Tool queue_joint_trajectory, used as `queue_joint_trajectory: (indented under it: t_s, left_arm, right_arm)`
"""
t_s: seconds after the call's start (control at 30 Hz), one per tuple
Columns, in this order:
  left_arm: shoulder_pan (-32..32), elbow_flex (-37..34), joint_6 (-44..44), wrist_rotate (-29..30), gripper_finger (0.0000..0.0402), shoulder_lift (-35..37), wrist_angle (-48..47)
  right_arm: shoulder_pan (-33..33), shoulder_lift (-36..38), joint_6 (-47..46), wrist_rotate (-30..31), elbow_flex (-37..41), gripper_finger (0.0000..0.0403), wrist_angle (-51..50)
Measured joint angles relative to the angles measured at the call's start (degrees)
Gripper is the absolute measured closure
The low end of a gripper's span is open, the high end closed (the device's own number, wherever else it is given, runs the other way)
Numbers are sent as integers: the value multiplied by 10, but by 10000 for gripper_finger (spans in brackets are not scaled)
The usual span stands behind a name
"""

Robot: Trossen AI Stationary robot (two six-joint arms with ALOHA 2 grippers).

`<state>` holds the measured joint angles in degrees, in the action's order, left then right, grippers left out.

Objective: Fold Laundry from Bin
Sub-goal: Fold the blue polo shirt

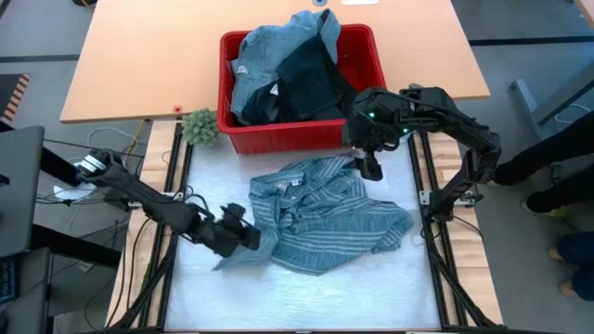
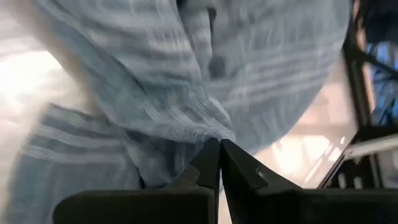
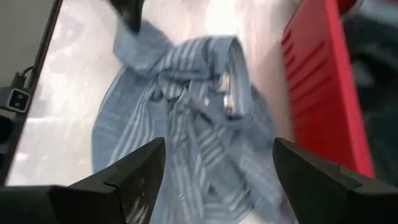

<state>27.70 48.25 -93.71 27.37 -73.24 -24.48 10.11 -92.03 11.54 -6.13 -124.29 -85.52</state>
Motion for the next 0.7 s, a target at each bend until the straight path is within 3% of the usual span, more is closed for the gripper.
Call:
queue_joint_trajectory:
  t_s: [0.13,0.33,0.6,0.7]
  left_arm:
    - [0,0,-15,63,402,72,-74]
    - [0,0,-15,149,401,180,-152]
    - [-11,0,1,203,401,265,-206]
    - [-22,0,18,216,401,281,-212]
  right_arm:
    - [-7,7,-34,0,34,83,-21]
    - [-66,25,-36,2,157,83,28]
    - [-163,73,-67,3,414,83,285]
    - [-203,89,-105,55,501,83,392]
